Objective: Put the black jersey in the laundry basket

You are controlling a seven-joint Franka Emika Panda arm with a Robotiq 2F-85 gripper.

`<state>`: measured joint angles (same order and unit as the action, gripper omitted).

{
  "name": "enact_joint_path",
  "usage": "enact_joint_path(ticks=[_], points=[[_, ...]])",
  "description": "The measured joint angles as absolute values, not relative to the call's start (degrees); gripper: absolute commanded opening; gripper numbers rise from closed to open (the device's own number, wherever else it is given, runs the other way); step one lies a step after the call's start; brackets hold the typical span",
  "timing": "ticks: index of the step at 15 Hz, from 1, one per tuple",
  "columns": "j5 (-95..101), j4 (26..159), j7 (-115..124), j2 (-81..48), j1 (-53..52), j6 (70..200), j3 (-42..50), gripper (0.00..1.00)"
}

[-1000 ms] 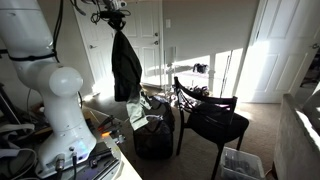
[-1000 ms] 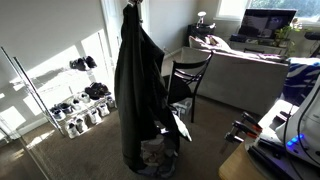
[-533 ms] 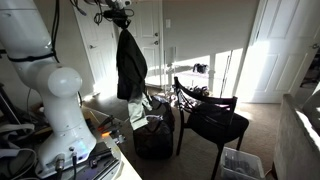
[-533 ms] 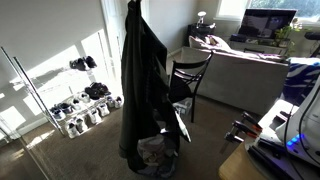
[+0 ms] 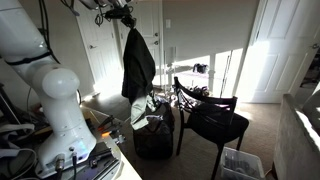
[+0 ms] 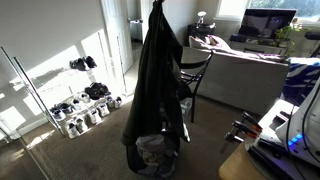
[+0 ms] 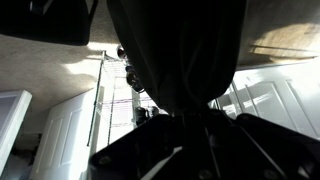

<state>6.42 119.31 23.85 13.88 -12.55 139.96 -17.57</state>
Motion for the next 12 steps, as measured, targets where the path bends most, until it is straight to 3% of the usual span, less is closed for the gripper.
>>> enact_joint_path(ticks=[5,12], points=[[15.79,121.61,37.81,15.14,-7.98,137.45,-20.55,0.04],[15.87,119.32,36.73,13.18,-8.63,133.98,-20.38,0.04]])
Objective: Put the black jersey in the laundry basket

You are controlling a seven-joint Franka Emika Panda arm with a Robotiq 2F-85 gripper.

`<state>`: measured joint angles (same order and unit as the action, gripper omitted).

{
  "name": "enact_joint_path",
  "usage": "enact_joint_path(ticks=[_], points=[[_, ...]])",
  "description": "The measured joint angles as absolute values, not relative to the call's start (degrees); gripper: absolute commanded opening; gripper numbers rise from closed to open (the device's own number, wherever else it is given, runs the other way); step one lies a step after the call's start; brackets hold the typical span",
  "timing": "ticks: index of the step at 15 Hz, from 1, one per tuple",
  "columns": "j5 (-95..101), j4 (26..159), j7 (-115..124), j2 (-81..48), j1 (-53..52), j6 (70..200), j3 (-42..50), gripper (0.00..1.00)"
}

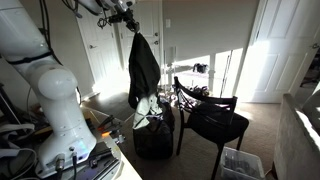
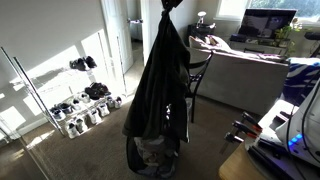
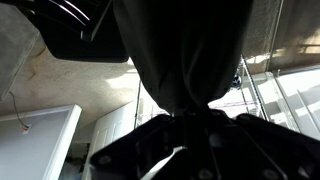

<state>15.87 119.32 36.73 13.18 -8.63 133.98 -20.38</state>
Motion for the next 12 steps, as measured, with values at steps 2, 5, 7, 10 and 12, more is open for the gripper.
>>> enact_joint_path(ticks=[2,5,7,10,12], points=[[16.76,117.03,36.43,15.57,-9.39,129.55,-20.83,0.04],[19.73,114.22,36.61,21.32,-9.37,122.27,-22.04,0.04],[21.46,112.79,36.62,25.49,-9.04,117.63,-22.46,0.04],[22.42,110.68,36.42,30.10,-8.06,112.14,-22.48,0.04],[22.34,109.50,35.18,31.20,-7.56,111.08,-21.77,0.04]])
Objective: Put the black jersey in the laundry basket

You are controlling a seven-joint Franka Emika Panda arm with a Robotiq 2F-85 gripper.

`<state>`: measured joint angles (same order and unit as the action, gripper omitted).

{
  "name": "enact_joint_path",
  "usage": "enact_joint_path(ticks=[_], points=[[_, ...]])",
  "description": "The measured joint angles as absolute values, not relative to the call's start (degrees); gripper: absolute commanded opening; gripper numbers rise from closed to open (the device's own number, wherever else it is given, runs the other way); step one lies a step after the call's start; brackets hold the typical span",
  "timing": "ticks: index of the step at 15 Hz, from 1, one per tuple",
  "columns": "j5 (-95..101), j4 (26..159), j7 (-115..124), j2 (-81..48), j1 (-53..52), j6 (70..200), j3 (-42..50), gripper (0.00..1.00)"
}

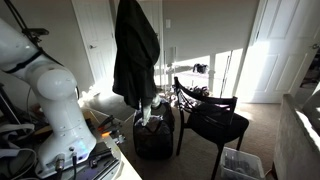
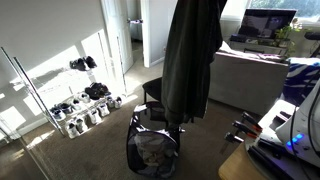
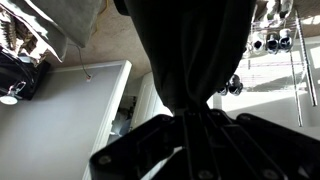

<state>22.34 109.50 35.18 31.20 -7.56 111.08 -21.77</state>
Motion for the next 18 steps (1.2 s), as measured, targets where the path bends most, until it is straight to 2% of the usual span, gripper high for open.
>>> enact_joint_path(ticks=[4,11,18], points=[[22.03,106.80,31.06,29.38,-6.41,110.28,-19.78,0.04],[22.06,97.70,28.57,18.81,-1.91,107.32,-17.53,0.04],[21.47,86.21,24.21,8.95,-6.33,106.74,-17.96,0.04]])
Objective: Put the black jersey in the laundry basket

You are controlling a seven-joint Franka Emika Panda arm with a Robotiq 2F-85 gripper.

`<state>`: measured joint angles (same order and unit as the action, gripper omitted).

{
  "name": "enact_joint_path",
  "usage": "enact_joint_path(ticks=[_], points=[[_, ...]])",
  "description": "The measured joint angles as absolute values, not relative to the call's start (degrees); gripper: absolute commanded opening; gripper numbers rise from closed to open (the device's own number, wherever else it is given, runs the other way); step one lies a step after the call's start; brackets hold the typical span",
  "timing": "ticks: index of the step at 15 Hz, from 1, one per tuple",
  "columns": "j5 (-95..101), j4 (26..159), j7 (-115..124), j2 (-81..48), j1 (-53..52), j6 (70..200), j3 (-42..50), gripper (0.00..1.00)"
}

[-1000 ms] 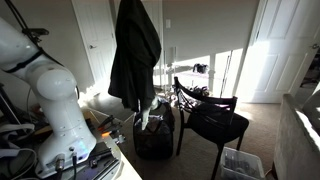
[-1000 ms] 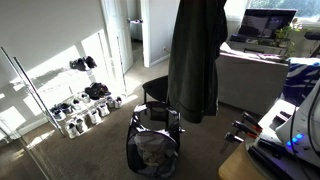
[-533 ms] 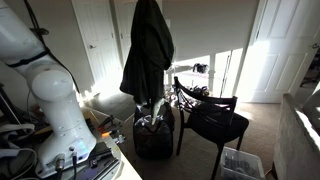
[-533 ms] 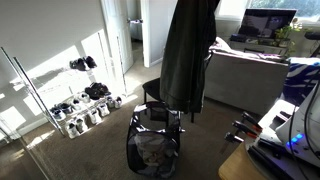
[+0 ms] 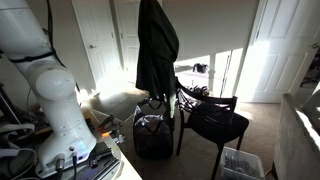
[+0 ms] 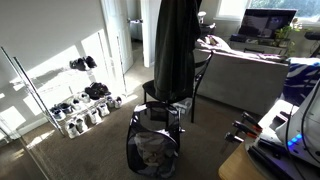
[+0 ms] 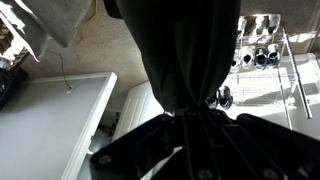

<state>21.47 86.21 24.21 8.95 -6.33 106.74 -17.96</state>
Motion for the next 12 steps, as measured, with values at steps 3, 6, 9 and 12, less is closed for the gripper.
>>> enact_joint_path(ticks=[3,6,9,12], points=[[19.23,82.68,22.04,6.65,-8.64,105.46,-17.91,0.04],[15.90,81.26,20.31,7.09,-9.29,103.46,-17.20,0.04],[14.07,80.74,19.07,8.40,-9.29,100.48,-16.49,0.04],[13.76,79.36,18.14,8.49,-9.29,97.06,-16.10,0.04]])
